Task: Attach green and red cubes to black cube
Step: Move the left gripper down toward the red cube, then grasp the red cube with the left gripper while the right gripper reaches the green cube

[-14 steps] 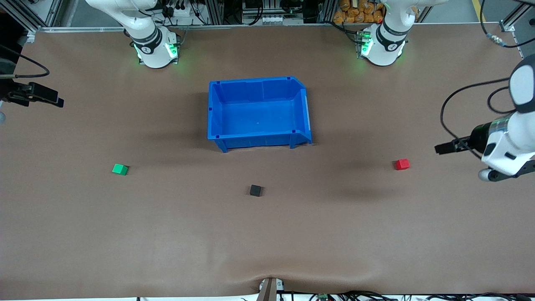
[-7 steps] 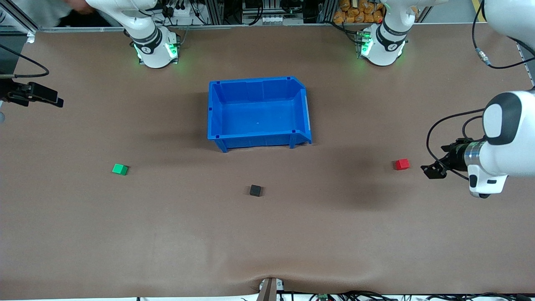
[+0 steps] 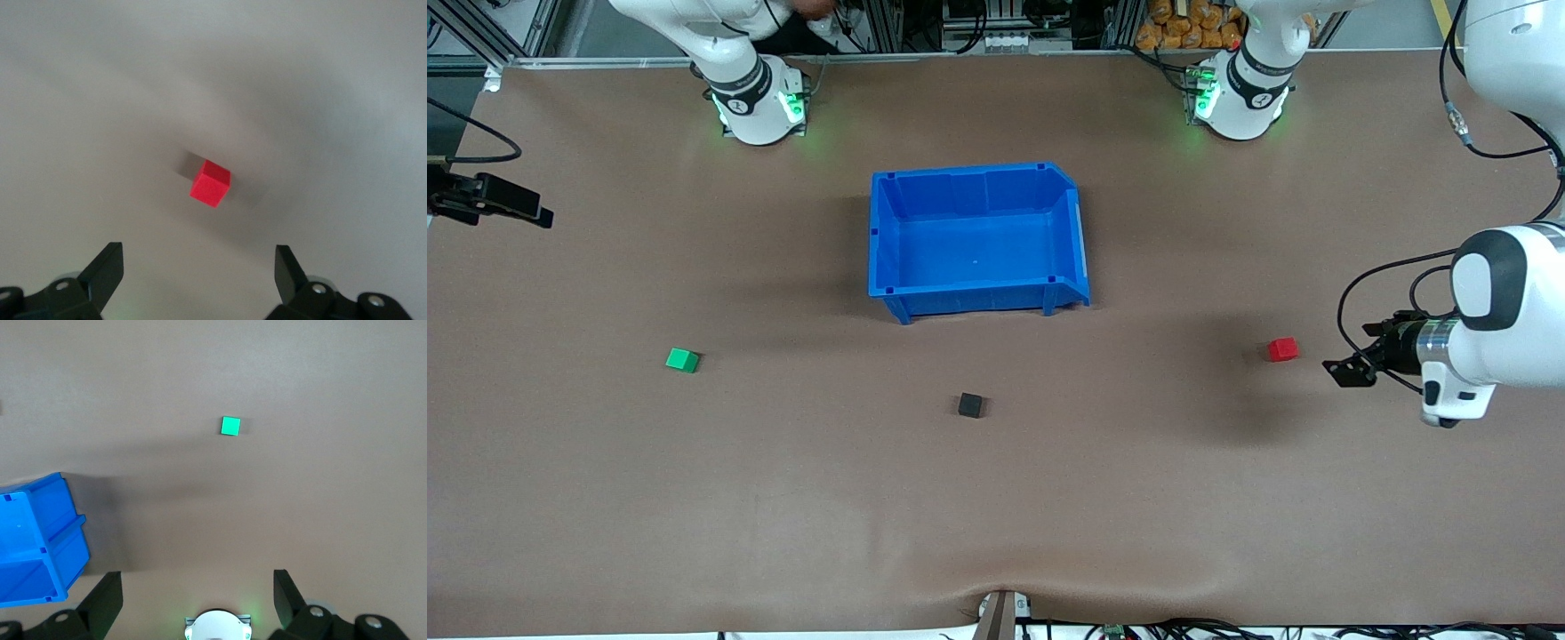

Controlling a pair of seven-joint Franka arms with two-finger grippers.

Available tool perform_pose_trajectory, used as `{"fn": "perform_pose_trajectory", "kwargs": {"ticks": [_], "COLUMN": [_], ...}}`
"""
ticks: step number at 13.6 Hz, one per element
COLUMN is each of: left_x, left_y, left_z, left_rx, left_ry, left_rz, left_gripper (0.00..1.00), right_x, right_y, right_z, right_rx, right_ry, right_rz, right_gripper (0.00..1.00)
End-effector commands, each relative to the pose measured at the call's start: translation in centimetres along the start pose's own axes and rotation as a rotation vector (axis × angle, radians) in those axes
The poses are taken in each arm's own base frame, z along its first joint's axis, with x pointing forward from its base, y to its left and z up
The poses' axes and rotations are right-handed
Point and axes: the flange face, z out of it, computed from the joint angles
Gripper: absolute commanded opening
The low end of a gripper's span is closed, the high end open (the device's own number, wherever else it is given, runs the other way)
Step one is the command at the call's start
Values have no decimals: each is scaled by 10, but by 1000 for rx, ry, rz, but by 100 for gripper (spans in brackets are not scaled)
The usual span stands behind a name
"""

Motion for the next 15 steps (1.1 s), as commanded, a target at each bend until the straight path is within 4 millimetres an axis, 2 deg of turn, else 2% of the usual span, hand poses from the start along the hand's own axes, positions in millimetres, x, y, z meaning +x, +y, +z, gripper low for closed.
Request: {"fn": "perform_pose_trajectory", "kwargs": {"ticks": [1,3,6,7,9,10,11,13,15], "left_x": [0,-4,-14,-15,-21,-26,-27,-18,-12], "left_y": [2,15,19,19,30,43,44,29,29], "left_z": [18,44,90,100,122,128,127,131,143], "left_rx": [24,34,43,51,80,110,137,135,134], "left_ry": [5,12,44,57,78,94,105,98,96], "left_rz": [212,241,264,274,317,358,381,364,386], "left_gripper": [100,100,100,100,100,100,99,96,93], "right_x": [17,29,33,39,58,65,67,73,83], "right_y": [1,3,-4,-4,-1,-1,1,3,2], "right_z": [15,31,35,45,76,88,93,105,126], "right_rx": [-4,-4,-9,-12,-12,-14,-9,-7,-8], "right_ry": [-27,-56,-67,-84,-139,-162,-170,-191,-225], "right_rz": [-1,3,-4,-2,6,5,1,4,12], "right_gripper": [100,100,100,100,100,100,100,100,100]}}
